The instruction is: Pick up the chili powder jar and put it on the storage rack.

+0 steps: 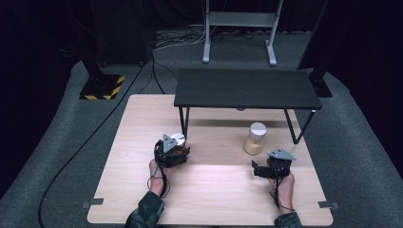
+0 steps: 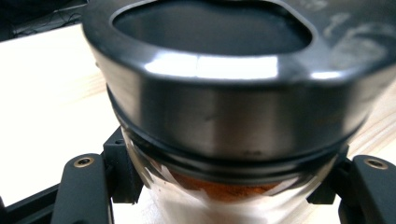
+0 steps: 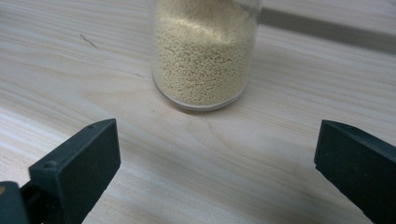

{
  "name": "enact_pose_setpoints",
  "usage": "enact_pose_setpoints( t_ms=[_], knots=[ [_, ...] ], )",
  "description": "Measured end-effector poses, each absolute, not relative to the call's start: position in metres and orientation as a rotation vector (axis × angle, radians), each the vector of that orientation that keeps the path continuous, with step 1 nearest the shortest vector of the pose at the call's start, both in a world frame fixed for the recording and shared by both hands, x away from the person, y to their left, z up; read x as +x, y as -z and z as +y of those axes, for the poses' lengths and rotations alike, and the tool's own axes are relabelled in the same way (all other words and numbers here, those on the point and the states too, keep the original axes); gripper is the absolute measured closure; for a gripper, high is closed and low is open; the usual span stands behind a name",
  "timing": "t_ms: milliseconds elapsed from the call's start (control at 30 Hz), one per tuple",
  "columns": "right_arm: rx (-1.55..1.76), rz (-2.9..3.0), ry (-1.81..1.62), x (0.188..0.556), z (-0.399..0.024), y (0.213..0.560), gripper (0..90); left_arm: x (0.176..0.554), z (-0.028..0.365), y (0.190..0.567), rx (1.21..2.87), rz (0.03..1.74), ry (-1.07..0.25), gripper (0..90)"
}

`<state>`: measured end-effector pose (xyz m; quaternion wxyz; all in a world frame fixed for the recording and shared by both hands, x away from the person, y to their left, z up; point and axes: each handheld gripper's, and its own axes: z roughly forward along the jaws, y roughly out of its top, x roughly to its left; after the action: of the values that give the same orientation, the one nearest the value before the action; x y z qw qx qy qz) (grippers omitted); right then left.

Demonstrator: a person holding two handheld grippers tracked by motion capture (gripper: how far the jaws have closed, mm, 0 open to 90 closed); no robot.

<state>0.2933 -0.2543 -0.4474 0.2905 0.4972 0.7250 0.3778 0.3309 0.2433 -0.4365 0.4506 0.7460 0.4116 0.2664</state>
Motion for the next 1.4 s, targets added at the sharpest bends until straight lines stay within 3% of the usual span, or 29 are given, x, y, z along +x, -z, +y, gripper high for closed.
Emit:
enact_pose_setpoints(
  t_ms=[1400],
  knots=[
    [1.327, 1.942, -1.004, 0.294, -0.254, 0.447, 0.0, 0.341, 0.233, 0.375, 1.886, 0.888, -0.642, 31.0]
  ],
)
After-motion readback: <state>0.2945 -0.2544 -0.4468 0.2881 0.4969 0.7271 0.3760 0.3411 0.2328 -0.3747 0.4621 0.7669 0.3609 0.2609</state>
